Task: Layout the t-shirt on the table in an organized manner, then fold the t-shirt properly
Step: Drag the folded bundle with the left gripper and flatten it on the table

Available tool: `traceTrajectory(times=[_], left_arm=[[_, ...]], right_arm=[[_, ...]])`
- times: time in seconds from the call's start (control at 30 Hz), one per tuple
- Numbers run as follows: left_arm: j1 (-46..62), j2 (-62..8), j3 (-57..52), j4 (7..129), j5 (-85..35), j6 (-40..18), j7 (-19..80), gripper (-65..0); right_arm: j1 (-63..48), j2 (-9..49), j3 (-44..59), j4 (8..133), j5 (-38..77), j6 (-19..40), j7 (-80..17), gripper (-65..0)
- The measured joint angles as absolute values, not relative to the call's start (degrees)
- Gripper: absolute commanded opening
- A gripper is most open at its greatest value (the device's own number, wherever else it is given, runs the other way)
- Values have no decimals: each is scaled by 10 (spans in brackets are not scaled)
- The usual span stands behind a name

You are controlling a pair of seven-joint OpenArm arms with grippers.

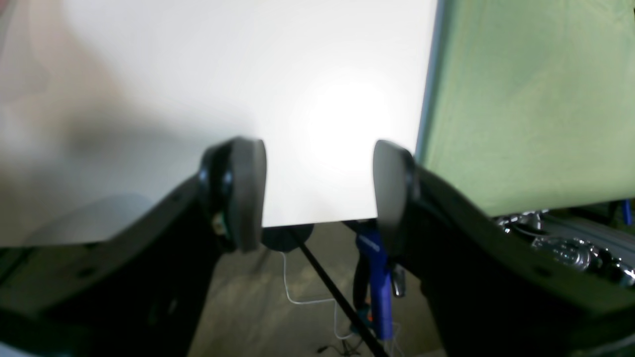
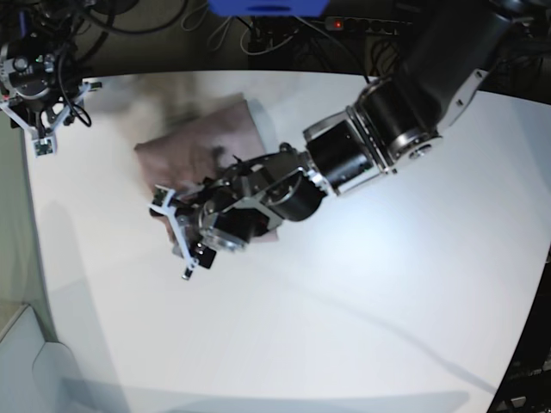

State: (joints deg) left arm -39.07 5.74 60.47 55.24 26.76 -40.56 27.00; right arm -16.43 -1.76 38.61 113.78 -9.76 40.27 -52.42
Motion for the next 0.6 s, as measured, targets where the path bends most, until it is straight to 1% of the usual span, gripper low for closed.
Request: traceTrajectory(times=[0.1,0.23,0.33,0.6], left_arm=[[-397,58,595,553,268,-406,270,-279],[-395,60,545,552,268,-406,271,-212],[-397,61,537,553,268,-406,272,-169],[-397,60,537,553,268,-406,272,-163]], right_arm=[[-164,-18,386,1138,-98,403,-524,-303],[-164,-18,386,1138,-98,403,-524,-303],[-164,-18,386,1138,-98,403,-524,-303],[-161,-18,386,1138,-98,403,-523,-303]])
